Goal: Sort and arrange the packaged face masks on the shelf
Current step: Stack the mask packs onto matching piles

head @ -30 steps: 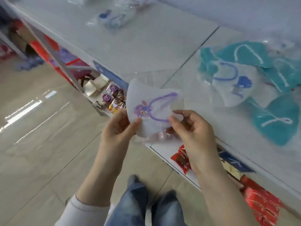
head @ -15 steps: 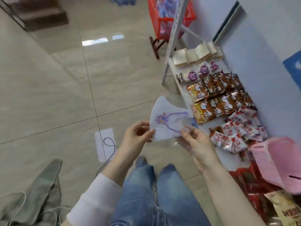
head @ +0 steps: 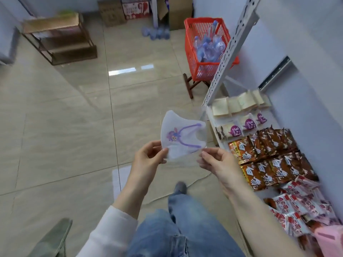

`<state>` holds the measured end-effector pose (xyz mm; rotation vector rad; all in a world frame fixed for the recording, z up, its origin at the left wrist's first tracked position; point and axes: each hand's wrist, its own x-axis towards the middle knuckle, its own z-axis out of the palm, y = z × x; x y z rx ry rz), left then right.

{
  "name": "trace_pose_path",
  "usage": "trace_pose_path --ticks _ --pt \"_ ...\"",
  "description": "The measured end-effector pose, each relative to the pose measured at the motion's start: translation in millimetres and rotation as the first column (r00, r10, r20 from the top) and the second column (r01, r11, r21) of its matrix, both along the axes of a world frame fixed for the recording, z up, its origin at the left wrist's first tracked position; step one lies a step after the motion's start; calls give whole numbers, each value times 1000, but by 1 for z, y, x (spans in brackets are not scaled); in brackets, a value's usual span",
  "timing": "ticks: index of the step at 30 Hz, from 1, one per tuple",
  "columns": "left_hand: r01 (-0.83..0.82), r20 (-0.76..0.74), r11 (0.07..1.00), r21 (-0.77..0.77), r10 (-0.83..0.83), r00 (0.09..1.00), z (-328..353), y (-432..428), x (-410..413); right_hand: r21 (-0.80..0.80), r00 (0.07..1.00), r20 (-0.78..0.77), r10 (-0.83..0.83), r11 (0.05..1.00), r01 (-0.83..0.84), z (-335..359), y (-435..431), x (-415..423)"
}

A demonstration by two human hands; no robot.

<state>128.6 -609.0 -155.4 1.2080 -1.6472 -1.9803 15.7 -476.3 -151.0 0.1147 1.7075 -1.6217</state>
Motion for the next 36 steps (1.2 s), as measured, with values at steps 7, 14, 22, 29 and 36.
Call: trace_pose_path --ticks 7,14,22,29,36 --pt "129 -204 975 -180 -165 965 69 -52 -135 -97 954 -235 -185 981 166 73 -38 -110" --pt "416 -387 875 -248 -483 785 121 -62 -271 -161 744 -405 -532 842 515 131 -24 -184" --pt "794 -366 551 -256 -815 448 135 -20 -378 -137 390 -403 -828 475 869 143 6 -198" --pt "936 -240 212 -279 -960 146 128 64 -404 -54 130 -425 -896 169 984 142 65 -179" --pt "932 -239 140 -333 -969 61 136 134 -426 -93 19 -469 -883 71 993 142 126 -190"
